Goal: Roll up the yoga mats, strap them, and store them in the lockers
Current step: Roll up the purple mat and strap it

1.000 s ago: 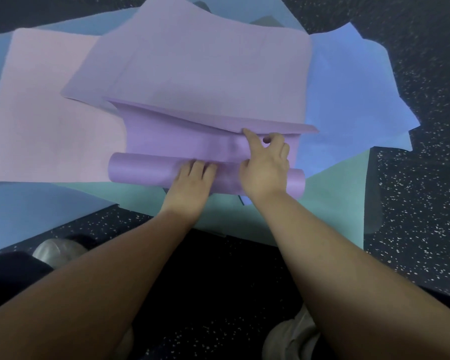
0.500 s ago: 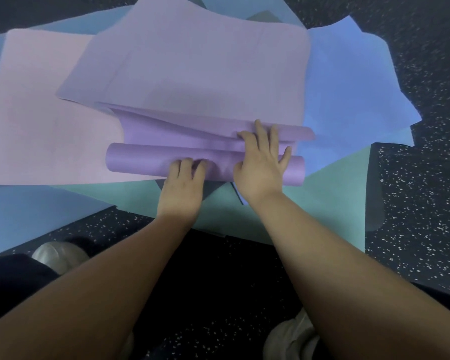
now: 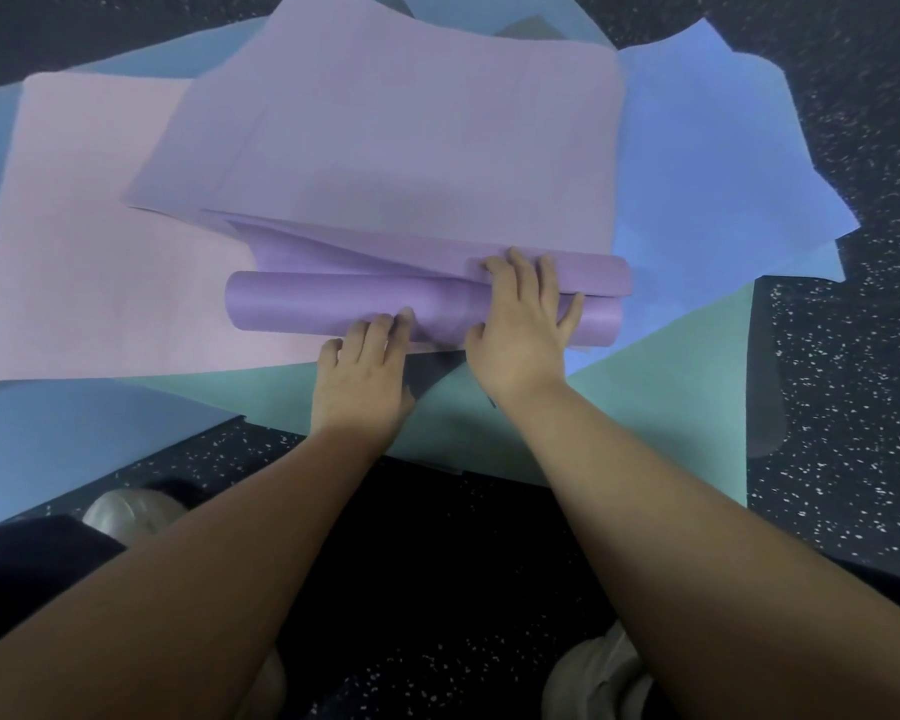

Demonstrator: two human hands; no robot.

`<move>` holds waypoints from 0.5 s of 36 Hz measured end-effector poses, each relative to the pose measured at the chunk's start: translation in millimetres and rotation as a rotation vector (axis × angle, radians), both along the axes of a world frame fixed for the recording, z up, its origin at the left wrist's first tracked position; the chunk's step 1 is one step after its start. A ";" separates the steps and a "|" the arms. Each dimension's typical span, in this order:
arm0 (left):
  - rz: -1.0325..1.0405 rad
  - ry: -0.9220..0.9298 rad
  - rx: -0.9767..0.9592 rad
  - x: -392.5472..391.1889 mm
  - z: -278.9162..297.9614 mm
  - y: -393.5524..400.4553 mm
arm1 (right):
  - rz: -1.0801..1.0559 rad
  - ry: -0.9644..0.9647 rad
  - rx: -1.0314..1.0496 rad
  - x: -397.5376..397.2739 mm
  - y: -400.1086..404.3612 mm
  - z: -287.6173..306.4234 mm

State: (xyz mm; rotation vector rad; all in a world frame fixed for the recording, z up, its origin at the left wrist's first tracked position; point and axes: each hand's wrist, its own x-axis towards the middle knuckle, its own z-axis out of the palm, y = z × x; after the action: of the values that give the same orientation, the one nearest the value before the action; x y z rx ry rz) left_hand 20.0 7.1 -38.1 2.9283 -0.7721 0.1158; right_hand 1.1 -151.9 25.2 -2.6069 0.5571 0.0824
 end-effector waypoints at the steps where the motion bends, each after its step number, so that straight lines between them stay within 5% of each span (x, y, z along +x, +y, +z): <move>1: 0.004 0.021 -0.015 0.3 1.2 0.5 | -0.007 -0.005 -0.015 0.3 0.2 -0.4; 18: 0.030 0.132 0.115 17.6 12.6 -3.4 | 0.019 0.059 -0.136 12.7 -2.0 1.7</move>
State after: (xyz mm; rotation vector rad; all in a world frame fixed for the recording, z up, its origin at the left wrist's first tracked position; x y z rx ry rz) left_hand 37.7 3.7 -25.5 3.0178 -0.7381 -0.1224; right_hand 13.8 -153.8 26.9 -2.7500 0.5770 0.1317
